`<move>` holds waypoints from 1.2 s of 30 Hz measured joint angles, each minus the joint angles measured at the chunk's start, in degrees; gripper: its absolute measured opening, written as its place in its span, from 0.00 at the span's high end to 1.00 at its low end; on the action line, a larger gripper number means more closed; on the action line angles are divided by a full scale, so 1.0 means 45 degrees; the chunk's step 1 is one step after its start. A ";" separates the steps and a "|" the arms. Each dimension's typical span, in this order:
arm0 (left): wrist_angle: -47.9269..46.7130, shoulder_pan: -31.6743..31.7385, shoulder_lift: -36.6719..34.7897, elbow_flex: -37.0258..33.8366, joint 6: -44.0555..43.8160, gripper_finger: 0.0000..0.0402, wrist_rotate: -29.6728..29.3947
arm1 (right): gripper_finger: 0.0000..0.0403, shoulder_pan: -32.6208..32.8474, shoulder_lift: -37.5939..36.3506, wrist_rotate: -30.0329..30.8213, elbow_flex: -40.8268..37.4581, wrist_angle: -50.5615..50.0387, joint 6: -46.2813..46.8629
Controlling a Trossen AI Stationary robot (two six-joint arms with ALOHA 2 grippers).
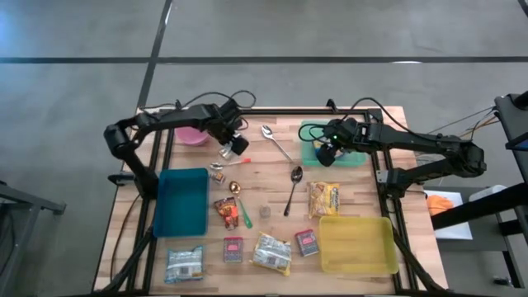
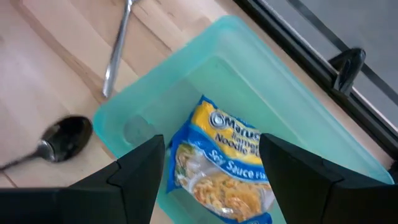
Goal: Pick & Place Food Item
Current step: Put the golden spice bottle into the yellow bin
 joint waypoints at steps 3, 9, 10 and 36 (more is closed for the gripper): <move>0.0835 0.0003 -0.0792 -0.0001 -0.0900 0.30 0.0319 | 0.35 0.0000 0.0000 0.0005 -0.0002 0.0529 0.0001; 0.4652 -0.0010 -0.2234 -0.0547 -0.4539 0.30 0.0571 | 0.35 0.0000 0.0000 0.0000 -0.0002 0.2526 0.0819; 0.5312 -0.0017 -0.2373 -0.0638 -0.5148 0.30 0.0573 | 0.35 0.0000 0.0000 0.0000 -0.0002 0.3011 0.0815; 0.9887 -0.0045 -0.2651 -0.0708 -1.0224 0.30 -0.0056 | 0.35 0.2512 -0.0016 0.0942 -0.0002 0.9950 0.0129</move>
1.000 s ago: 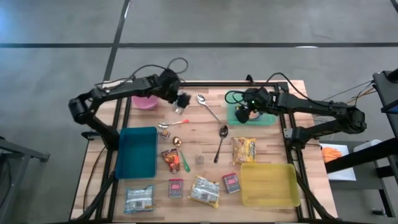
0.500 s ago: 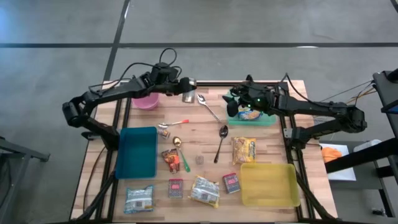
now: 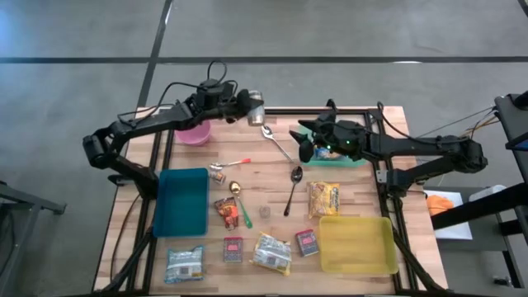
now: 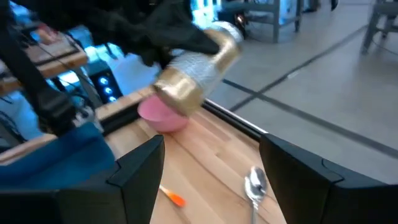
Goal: Pick & Place Food Item
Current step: Put the golden spice bottle into the yellow bin
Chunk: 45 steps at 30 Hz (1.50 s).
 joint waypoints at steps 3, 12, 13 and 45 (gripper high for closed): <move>0.0960 -0.0071 0.0000 0.0000 0.0320 0.30 0.0125 | 0.35 0.0248 0.0041 0.0478 0.0000 0.0564 0.0076; 0.3220 -0.0585 0.0005 -0.0005 0.1521 0.30 0.0517 | 0.35 0.0512 0.0337 0.0822 0.0005 0.3012 0.3170; 0.3693 -0.0662 0.0005 -0.0005 0.1517 0.30 0.0517 | 0.35 0.0570 0.0399 0.1141 -0.0004 0.3123 0.3177; 0.8572 -0.1623 0.0005 0.0499 0.1565 0.30 -0.0425 | 0.35 0.1048 0.3165 0.1663 -0.0001 1.1659 0.6512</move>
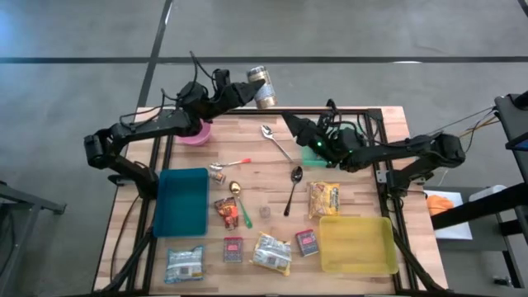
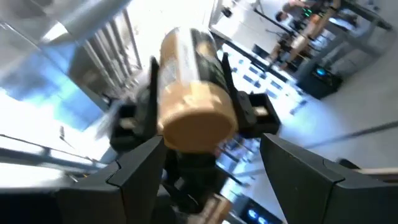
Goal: Pick & Place Food Item
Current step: Put the golden spice bottle into the yellow bin
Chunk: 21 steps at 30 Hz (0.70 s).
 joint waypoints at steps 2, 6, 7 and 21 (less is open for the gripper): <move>-0.0051 -0.0038 0.0000 0.0031 0.0044 0.30 0.0038 | 0.35 0.0000 0.0144 0.0003 0.0136 0.0287 0.0050; -0.0117 -0.0134 0.0000 0.0006 0.0044 0.30 0.0034 | 0.35 0.0000 0.0650 -0.0040 0.0738 0.0232 -0.0181; -0.0149 -0.0150 0.0000 0.0002 0.0044 0.30 0.0034 | 0.35 0.0000 0.0784 -0.0114 0.0954 0.0232 -0.0245; -0.0020 -0.0269 0.0000 0.0011 0.0018 0.30 0.0196 | 0.35 -0.0029 0.1542 -0.0259 0.1683 0.0237 -0.0080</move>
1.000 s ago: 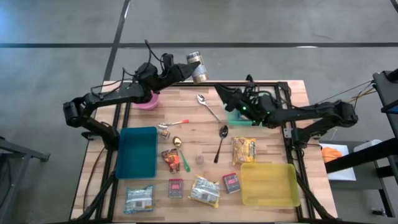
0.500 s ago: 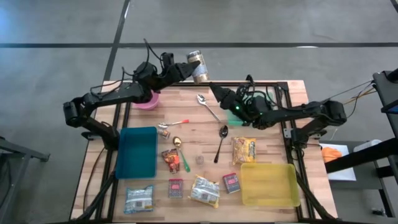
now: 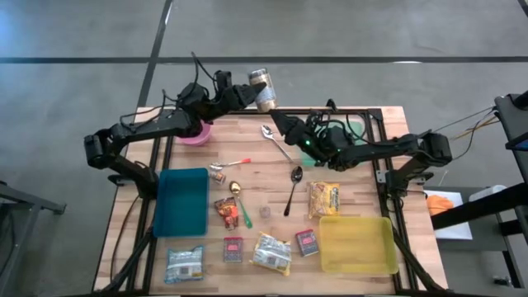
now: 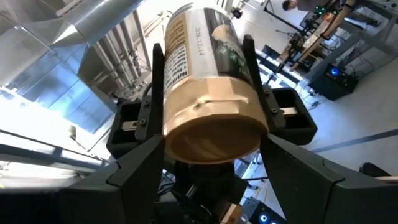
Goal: Pick & Place Food Item
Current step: Put the golden spice bottle into the yellow bin
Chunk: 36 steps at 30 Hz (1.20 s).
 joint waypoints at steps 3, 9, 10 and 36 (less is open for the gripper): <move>0.0046 -0.0005 -0.0005 0.0000 -0.0101 0.30 0.0043 | 0.35 0.0005 -0.0228 0.0274 -0.0218 0.0020 -0.0055; 0.0083 -0.0005 -0.0005 0.0000 -0.0319 0.30 0.0042 | 0.35 -0.0049 -0.0338 0.0294 -0.0253 0.0027 -0.0182; 0.0086 -0.0005 -0.0005 0.0000 -0.0319 0.30 0.0042 | 0.35 -0.0049 -0.0338 0.0289 -0.0253 0.0003 -0.0181; 0.0058 -0.0001 -0.0029 0.0000 -0.0325 0.30 0.0125 | 0.35 -0.0029 -0.0397 -0.0380 -0.0234 0.0103 -0.1912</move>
